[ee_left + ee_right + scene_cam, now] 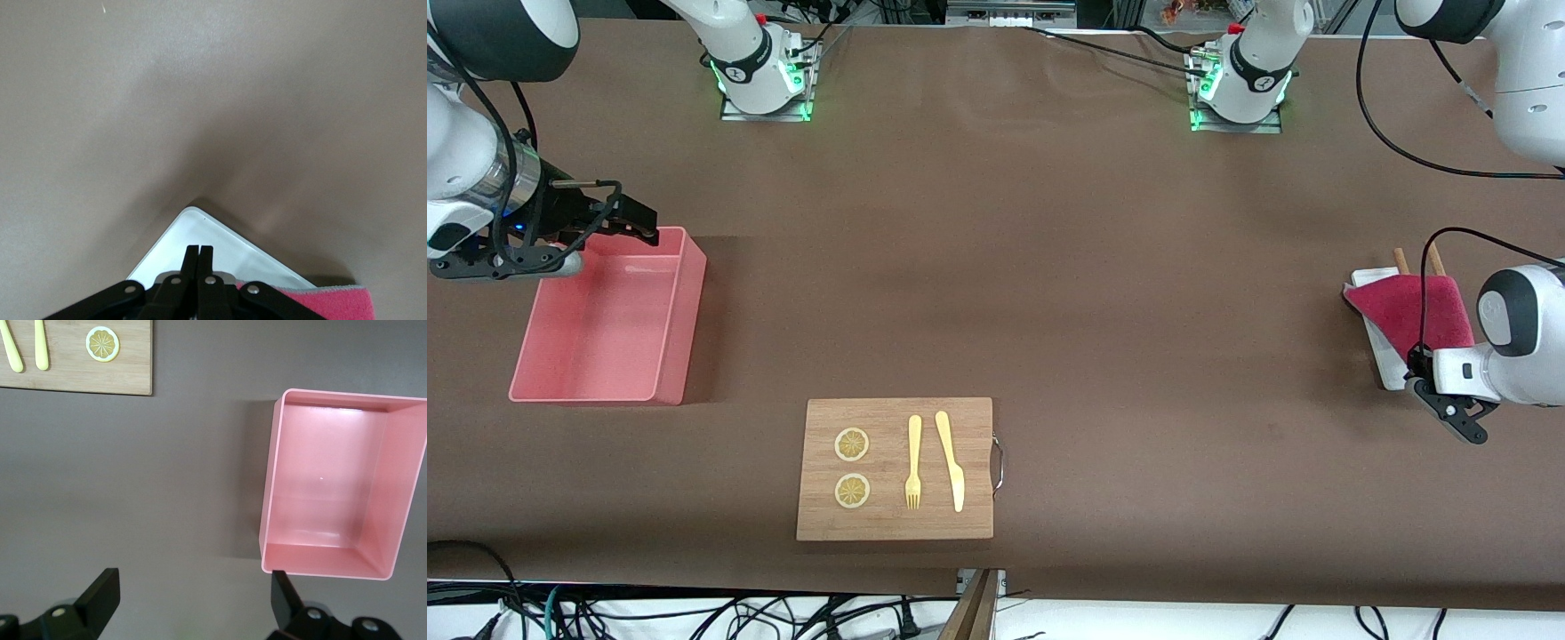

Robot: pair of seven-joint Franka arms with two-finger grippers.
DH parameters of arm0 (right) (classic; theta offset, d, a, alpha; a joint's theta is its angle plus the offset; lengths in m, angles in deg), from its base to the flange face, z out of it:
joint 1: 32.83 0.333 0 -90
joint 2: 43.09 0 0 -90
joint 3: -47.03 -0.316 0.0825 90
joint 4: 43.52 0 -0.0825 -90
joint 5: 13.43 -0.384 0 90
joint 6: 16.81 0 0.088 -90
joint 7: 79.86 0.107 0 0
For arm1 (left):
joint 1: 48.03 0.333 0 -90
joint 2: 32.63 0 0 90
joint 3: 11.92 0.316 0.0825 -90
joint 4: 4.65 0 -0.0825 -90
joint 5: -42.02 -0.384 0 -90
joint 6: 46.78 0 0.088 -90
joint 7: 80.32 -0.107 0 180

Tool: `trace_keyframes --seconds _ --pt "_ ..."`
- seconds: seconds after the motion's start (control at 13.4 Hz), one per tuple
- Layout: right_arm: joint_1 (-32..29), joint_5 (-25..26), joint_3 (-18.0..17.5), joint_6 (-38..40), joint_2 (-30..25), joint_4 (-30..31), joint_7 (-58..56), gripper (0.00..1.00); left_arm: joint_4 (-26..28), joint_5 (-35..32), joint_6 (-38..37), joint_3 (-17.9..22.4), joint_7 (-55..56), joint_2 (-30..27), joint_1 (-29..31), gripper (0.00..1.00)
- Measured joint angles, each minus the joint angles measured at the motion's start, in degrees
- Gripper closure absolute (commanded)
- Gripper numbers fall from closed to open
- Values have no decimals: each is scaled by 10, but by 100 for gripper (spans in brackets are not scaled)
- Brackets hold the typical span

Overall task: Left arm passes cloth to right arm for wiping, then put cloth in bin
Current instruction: 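Close the left gripper on the edge of the pink cloth, then lift the cloth with the left gripper while the right gripper reaches in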

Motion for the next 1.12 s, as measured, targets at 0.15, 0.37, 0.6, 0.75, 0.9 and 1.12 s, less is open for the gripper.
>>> trace_keyframes --seconds 0.15,0.37,0.6,0.75,0.9,1.12 --pt "0 0 0 0 0 0 0 0 -5 0 -14 -4 -6 -2 -3 100" --pt "0 0 0 0 0 0 0 0 -17 0 -58 -8 -8 -19 -21 100" --pt "0 0 0 0 0 0 0 0 -23 0 -124 -12 -8 -66 -50 100" --pt "0 0 0 -1 0 0 0 0 -25 5 -173 -27 -7 -104 -57 100" --pt "0 0 0 -1 0 0 2 0 -26 42 -234 -45 -7 -144 -59 100" --pt "0 0 0 -5 1 -1 0 0 -25 128 -300 -66 10 -193 -60 100"
